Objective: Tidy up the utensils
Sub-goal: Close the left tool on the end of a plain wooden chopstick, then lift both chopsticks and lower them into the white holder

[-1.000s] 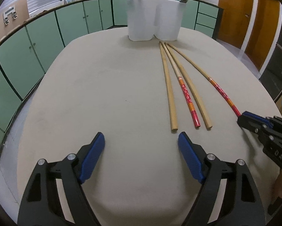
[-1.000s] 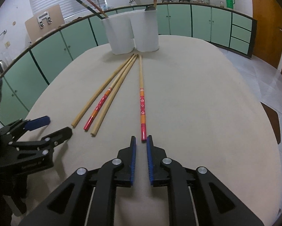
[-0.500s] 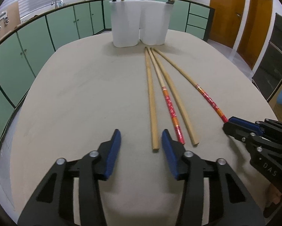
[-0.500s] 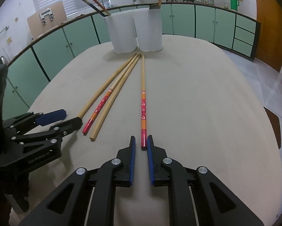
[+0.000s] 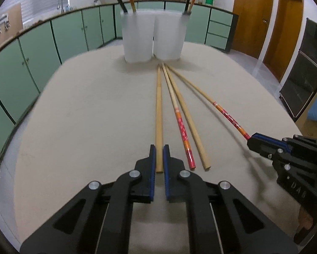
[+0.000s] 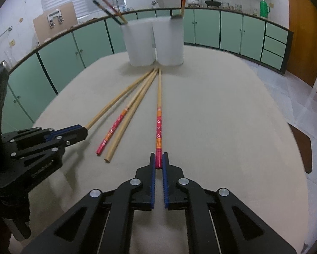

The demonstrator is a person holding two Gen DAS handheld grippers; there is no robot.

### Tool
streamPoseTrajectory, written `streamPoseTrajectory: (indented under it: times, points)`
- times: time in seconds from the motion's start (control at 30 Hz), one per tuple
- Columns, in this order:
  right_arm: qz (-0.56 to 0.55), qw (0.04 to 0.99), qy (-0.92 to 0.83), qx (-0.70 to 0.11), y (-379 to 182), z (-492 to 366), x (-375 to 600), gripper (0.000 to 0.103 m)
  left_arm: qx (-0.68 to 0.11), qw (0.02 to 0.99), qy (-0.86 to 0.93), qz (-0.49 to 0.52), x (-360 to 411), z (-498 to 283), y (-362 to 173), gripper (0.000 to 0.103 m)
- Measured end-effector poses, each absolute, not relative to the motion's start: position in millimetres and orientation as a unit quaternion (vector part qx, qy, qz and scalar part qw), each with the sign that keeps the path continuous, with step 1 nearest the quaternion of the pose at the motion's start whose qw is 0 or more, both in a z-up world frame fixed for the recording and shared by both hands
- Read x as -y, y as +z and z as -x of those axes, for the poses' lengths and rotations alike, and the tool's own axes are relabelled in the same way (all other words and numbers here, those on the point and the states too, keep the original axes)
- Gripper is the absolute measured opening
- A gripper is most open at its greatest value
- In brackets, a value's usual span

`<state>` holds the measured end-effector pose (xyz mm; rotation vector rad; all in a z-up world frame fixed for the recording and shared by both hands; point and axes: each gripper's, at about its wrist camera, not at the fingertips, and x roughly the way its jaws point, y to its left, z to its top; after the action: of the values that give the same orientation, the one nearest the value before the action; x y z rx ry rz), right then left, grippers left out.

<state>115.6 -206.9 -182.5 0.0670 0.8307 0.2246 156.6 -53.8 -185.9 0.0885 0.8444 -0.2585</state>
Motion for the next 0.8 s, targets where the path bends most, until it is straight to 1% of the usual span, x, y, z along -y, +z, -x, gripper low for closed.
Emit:
streamPoseTrajectory:
  times: [0.23,0.6,0.8]
  points:
    - [-0.027,0.925,0.113,-0.361,-138.9,-111.1,216.0,0.006,-0.359,0.924,-0.124,-0.043,43.6,-140.9,-133.9,0.006]
    - [-0.014,0.950,0.132,-0.283,-46.7,-119.9,220.3,0.006,-0.272,0.952,-0.135,-0.041,34.6,-142.4,-46.7,0.006]
    - [-0.012,0.953,0.151,-0.264,-6.8,-129.7,218.8,0.006,-0.245,0.956,-0.155,-0.047,42.2,-143.4,-17.6,0.006]
